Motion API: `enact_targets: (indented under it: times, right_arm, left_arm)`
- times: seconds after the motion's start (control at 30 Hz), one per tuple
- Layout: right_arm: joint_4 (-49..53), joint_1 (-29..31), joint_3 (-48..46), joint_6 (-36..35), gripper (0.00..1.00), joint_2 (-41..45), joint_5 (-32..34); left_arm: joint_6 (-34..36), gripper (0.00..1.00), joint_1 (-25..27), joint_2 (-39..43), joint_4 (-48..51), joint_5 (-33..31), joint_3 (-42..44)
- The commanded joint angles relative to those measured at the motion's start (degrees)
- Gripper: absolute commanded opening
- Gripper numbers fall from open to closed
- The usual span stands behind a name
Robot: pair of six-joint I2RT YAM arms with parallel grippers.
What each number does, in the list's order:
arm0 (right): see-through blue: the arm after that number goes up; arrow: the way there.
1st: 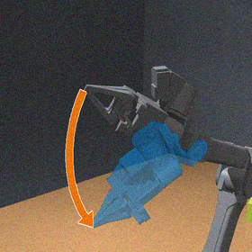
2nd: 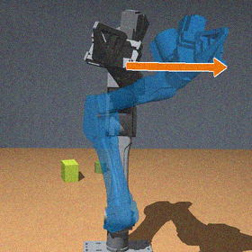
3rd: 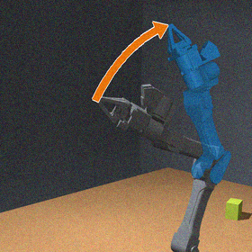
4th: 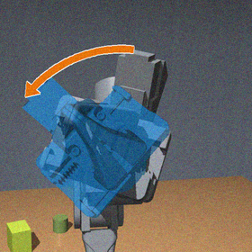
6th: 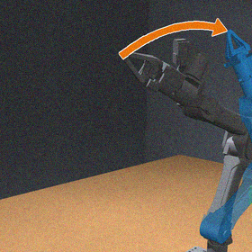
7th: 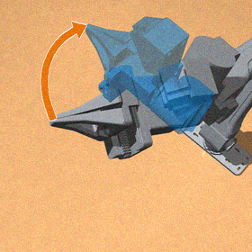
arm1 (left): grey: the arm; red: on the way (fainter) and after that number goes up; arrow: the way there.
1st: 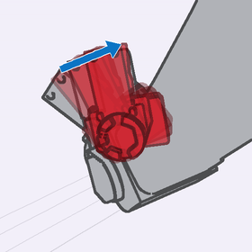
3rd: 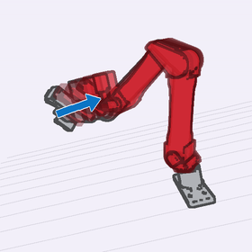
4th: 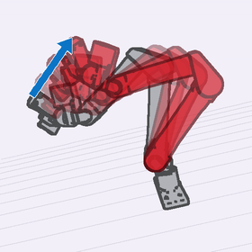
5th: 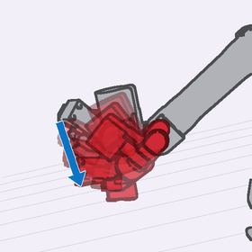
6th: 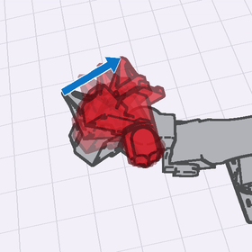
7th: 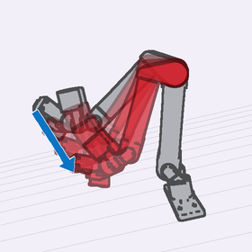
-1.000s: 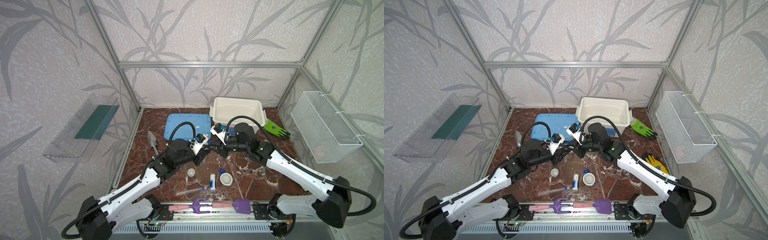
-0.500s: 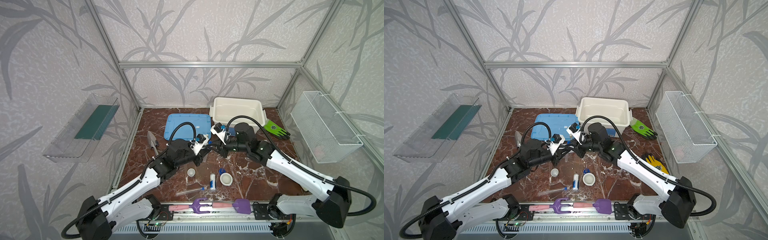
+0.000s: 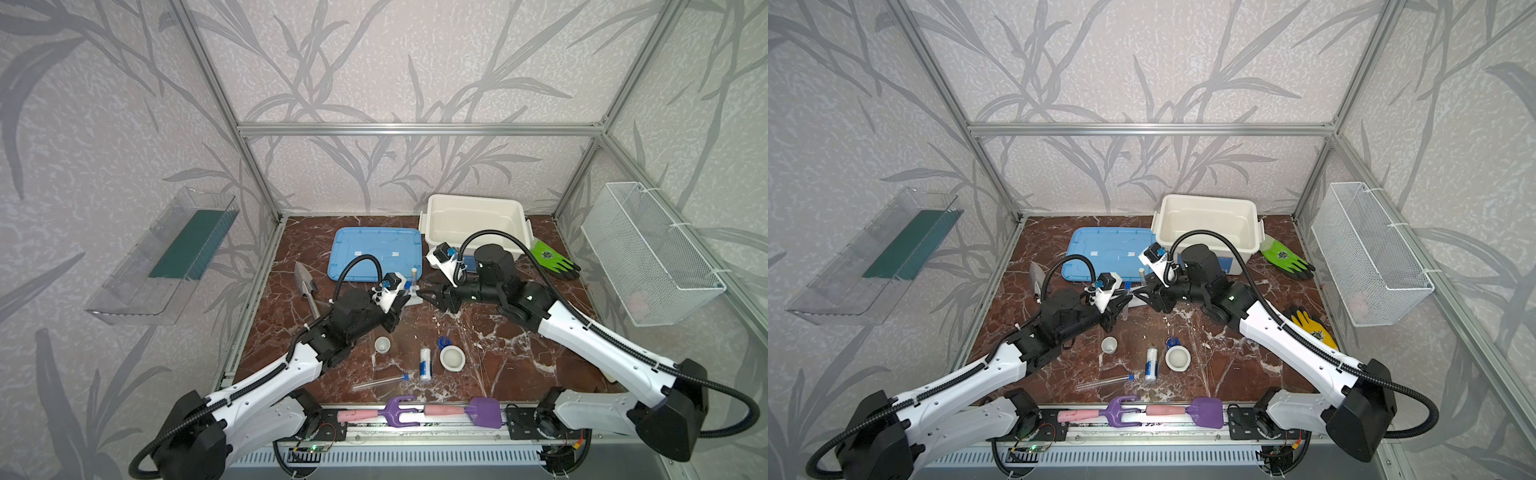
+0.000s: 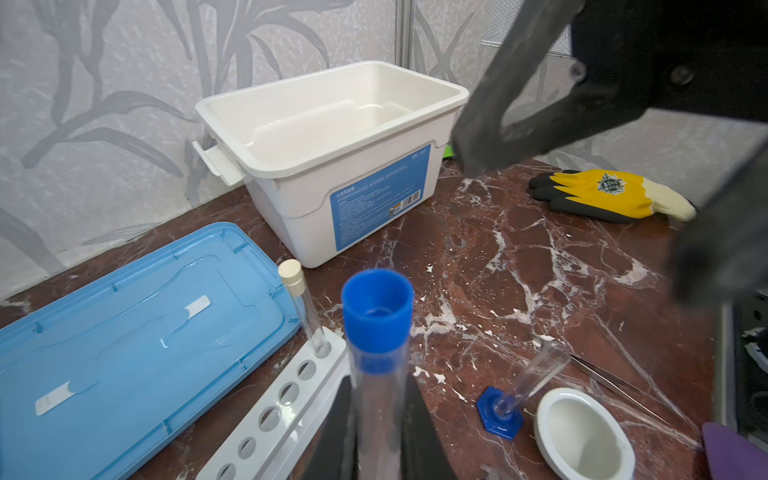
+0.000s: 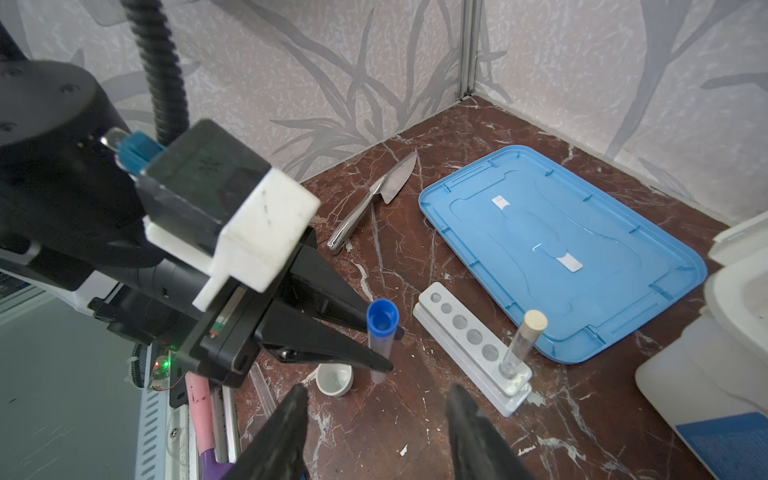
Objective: Organize the chemistry lab equipment
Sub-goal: 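Carry the tube with the left gripper and lower it into the white rack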
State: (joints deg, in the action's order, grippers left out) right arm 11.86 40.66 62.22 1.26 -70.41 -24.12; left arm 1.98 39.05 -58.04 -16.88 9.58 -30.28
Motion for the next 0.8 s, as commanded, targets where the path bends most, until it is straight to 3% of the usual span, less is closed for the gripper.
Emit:
enact_targets:
  times: [0.0, 0.43, 0.77]
  right_arm:
    - [-0.98, -1.79, 1.48, 1.31, 0.55, 3.39, 1.18]
    - [-3.01, -3.44, -2.63, 2.34, 0.55, 4.78, 1.97]
    - [-3.78, -4.54, -2.98, 2.42, 0.55, 4.05, 1.20]
  left_arm:
    - [0.79, 0.06, -1.25, -1.76, -12.38, -4.55, 1.37]
    - [-0.81, 0.06, -5.43, -19.43, -36.66, -2.74, 1.58]
    - [-3.90, 0.06, -6.00, -28.87, -47.20, -1.88, 1.31]
